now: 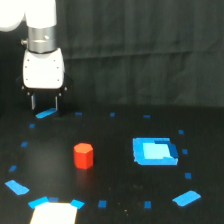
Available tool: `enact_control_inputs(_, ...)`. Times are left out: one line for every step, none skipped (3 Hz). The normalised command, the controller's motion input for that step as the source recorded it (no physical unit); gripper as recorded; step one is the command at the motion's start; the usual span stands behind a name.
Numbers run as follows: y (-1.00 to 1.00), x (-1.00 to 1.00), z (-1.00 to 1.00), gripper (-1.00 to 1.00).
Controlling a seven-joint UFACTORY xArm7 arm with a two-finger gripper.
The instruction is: Pick up the red object from the table
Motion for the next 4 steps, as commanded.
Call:
enact_control_inputs(-0.96,0.65,-1.0,-0.05)
enact_control_inputs(-1.0,0.81,-1.0,-0.05)
enact_control_inputs(-1.0,0.38,-1.0,-0.69)
enact_control_inputs(-1.0,0.82,-1.0,-0.03)
